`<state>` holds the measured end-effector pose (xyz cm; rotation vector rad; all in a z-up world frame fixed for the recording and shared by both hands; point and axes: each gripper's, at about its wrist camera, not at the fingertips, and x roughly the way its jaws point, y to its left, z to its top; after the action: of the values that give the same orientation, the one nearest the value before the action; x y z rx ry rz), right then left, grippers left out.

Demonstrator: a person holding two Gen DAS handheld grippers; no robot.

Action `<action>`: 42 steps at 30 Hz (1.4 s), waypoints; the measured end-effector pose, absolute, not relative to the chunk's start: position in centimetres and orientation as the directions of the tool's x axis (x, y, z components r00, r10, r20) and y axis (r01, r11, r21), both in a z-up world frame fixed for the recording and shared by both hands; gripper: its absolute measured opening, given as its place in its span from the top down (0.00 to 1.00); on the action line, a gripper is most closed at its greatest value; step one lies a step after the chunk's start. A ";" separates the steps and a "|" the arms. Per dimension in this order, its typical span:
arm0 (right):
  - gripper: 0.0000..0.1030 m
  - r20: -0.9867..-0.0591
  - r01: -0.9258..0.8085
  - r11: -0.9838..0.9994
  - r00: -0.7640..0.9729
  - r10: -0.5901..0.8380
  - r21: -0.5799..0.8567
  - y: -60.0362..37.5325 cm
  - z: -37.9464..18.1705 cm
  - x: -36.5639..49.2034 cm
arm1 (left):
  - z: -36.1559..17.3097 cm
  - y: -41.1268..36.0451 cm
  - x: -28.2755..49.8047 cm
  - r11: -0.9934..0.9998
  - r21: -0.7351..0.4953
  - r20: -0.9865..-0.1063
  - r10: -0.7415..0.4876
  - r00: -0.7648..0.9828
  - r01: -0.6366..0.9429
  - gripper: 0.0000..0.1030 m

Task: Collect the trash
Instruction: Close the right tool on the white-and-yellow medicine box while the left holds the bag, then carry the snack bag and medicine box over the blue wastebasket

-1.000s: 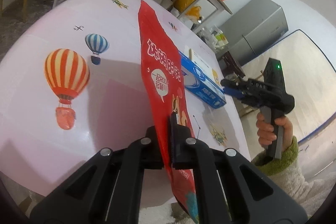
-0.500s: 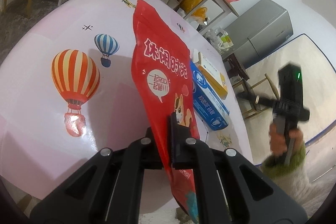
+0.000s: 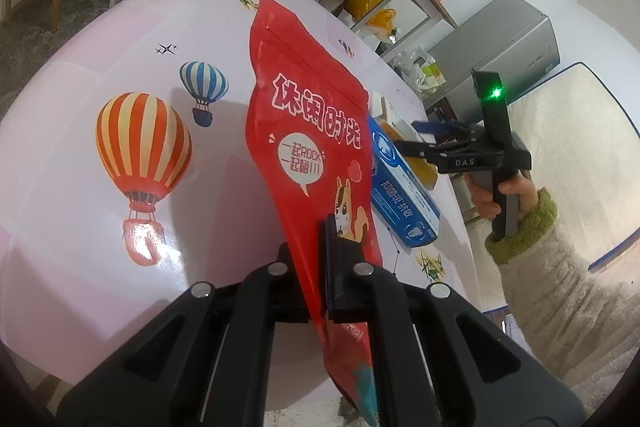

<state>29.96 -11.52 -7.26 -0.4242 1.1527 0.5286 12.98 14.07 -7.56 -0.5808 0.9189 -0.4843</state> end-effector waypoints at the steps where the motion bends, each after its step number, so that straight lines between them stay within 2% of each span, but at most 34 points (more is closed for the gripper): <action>1: 0.09 -0.933 -0.589 0.808 0.304 0.190 -0.028 -11.8 -7.1 29.3 | -7.6 14.2 13.1 0.744 -0.654 -0.591 -0.617 0.520 0.140 0.97; 5: 0.09 -0.936 -0.565 0.823 0.253 0.243 0.061 -12.4 -7.5 26.2 | -7.8 14.4 13.3 0.739 -0.659 -0.590 -0.623 0.513 0.140 0.97; 8: 0.09 -0.934 -0.560 0.828 0.273 0.230 0.040 -12.3 -7.6 24.8 | -7.9 14.4 13.4 0.735 -0.664 -0.589 -0.628 0.509 0.138 0.97; 14: 0.09 -0.925 -0.450 0.892 0.326 0.194 0.029 -12.6 -8.4 26.1 | -7.6 14.2 13.1 0.735 -0.663 -0.579 -0.625 0.524 0.144 0.97; 20: 0.09 -0.924 -0.322 0.938 0.304 0.230 0.128 -13.4 -8.6 27.5 | -6.6 14.0 12.2 0.750 -0.643 -0.574 -0.606 0.551 0.155 0.98; 24: 0.09 -0.926 -0.244 0.963 0.326 0.192 0.114 -13.7 -9.2 28.5 | -5.9 13.7 11.7 0.750 -0.640 -0.559 -0.605 0.568 0.169 1.00; 25: 0.11 -0.923 -0.238 0.965 0.337 0.188 0.109 -13.6 -9.3 28.4 | -5.7 13.6 11.5 0.751 -0.638 -0.555 -0.602 0.574 0.171 1.00; 27: 0.22 -0.916 -0.227 0.970 0.362 0.171 0.091 -13.6 -9.1 28.2 | -5.3 13.3 11.4 0.754 -0.633 -0.553 -0.598 0.580 0.174 1.00; 28: 0.33 -0.915 -0.221 0.972 0.372 0.157 0.077 -13.5 -9.0 28.1 | -5.0 13.2 11.3 0.757 -0.629 -0.552 -0.595 0.584 0.178 1.00; 35: 0.33 -0.888 -0.167 0.974 0.410 0.209 0.152 -14.9 -7.3 26.5 | -2.9 12.5 10.6 0.759 -0.607 -0.513 -0.599 0.615 0.234 1.00; 42: 0.33 -0.775 -0.157 0.932 0.521 0.358 0.326 -18.5 -1.8 21.9 | -0.8 11.9 10.3 0.736 -0.608 -0.463 -0.634 0.619 0.299 1.00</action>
<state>21.94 -18.53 -1.83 0.2261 0.9763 0.3118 10.30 11.87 -0.81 -0.5111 0.7188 -0.5638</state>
